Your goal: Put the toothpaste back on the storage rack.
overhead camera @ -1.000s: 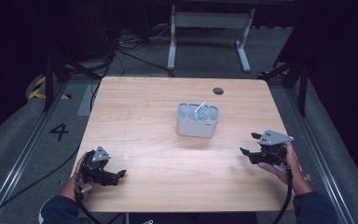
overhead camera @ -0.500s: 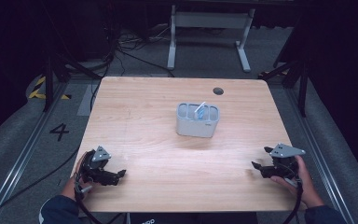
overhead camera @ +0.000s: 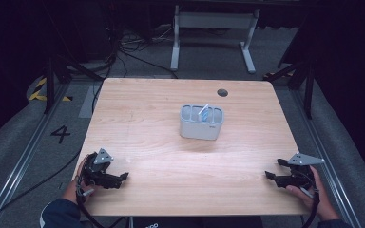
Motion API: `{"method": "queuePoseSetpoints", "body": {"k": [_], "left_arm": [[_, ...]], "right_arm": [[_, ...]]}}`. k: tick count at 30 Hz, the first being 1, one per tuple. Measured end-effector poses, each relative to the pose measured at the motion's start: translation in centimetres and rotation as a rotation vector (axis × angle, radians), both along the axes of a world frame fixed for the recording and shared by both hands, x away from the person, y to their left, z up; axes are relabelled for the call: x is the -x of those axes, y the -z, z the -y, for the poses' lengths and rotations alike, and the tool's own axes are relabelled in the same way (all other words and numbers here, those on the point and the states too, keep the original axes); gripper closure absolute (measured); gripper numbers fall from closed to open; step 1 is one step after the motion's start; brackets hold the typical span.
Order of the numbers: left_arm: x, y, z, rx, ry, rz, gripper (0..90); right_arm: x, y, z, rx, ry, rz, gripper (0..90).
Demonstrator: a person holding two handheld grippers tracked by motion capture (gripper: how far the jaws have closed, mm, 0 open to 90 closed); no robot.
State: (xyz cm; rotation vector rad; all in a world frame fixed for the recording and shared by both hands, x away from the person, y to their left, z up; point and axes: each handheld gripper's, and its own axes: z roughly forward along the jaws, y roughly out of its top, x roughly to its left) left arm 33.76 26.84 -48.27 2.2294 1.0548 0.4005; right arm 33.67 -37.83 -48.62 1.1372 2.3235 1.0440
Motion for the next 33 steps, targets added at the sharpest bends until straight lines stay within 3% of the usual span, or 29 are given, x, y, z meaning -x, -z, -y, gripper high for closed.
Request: {"method": "queuePoseSetpoints", "body": {"k": [33], "left_arm": [[-0.06, -0.01, 0.08, 0.002, -0.007, -0.004, 0.0]], "right_arm": [[0.08, 0.01, -0.06, 0.001, 0.021, 0.000, 21.5]]}}
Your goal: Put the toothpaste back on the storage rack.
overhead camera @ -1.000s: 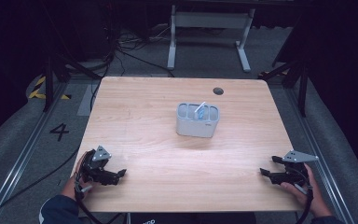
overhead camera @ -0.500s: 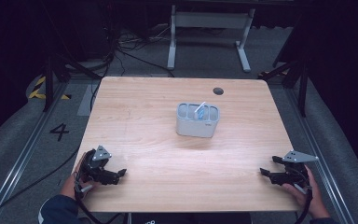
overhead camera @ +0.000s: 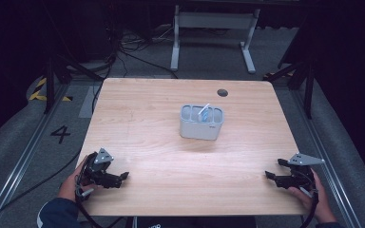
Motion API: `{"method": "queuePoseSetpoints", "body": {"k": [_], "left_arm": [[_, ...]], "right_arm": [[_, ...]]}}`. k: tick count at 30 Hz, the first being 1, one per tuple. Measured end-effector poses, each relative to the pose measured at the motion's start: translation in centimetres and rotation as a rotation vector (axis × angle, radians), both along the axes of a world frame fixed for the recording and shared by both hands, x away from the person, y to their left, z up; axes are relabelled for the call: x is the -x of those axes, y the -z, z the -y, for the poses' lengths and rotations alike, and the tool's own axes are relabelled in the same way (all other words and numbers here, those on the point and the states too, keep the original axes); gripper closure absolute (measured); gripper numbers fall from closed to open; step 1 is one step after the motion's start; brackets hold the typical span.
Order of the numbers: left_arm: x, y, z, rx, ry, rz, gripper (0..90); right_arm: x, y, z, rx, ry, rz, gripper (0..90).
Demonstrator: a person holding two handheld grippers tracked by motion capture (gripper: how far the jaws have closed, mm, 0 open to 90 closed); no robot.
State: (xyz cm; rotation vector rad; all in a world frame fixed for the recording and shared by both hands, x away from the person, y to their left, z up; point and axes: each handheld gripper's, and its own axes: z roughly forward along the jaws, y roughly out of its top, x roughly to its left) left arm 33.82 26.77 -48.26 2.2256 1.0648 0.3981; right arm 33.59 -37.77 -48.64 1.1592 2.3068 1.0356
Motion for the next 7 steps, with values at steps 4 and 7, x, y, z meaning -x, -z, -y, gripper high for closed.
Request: {"method": "queuePoseSetpoints", "body": {"k": [4, 7], "left_arm": [[0.05, -0.02, 0.00, -0.004, -0.002, -0.002, 0.0], [0.09, 0.01, 0.05, 0.004, -0.009, -0.005, 0.0]], "right_arm": [[-0.01, 0.01, 0.00, 0.001, 0.000, 0.001, 21.4], [-0.02, 0.01, 0.01, 0.001, 0.000, 0.001, 21.3]]}}
